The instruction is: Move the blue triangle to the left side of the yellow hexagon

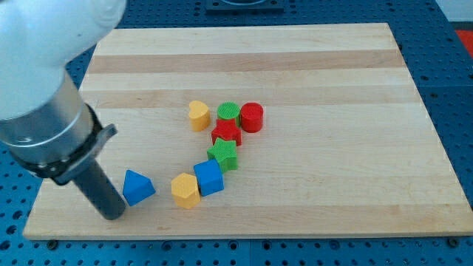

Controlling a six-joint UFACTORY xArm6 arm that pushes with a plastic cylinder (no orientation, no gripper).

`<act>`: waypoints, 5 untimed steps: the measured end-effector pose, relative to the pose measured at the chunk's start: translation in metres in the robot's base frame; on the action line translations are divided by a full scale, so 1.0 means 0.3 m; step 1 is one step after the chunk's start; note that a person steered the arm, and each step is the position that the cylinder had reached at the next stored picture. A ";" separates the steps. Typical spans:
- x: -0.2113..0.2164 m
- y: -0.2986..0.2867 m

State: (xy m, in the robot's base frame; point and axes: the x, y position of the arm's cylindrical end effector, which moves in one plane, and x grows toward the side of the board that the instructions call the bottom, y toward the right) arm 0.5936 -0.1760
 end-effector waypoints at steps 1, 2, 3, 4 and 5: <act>-0.005 0.059; -0.006 0.039; -0.007 -0.069; -0.046 -0.127; -0.145 -0.127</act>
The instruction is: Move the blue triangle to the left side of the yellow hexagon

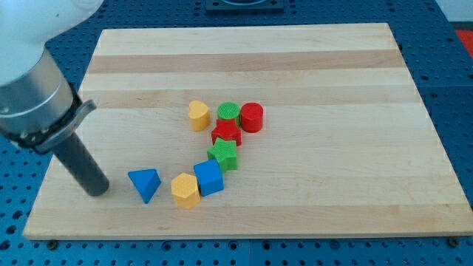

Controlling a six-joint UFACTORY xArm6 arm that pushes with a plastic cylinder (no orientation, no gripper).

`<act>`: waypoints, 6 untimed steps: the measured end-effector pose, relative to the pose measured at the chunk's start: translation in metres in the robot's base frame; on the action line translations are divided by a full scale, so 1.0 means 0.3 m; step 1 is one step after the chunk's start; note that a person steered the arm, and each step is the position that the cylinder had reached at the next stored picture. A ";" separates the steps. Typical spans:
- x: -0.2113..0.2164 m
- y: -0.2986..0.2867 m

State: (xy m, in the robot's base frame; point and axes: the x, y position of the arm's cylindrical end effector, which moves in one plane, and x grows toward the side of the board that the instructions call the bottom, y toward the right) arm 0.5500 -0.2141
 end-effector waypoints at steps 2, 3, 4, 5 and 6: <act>-0.035 0.081; -0.035 0.131; -0.035 0.178; -0.038 0.190; -0.047 0.173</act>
